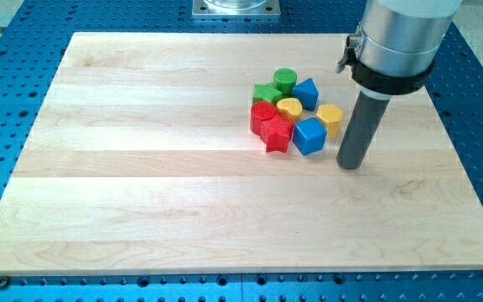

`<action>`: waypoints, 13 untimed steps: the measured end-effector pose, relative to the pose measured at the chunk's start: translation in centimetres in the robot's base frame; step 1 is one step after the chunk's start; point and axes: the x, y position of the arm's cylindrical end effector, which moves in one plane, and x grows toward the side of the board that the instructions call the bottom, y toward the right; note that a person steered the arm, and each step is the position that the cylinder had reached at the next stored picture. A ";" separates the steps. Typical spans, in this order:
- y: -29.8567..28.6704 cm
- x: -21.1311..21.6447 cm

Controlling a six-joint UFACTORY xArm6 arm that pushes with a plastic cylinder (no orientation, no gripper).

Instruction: Push the hexagon slightly to the left

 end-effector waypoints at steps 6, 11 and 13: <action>7.0 -6.4; -6.7 -23.8; -7.6 -20.6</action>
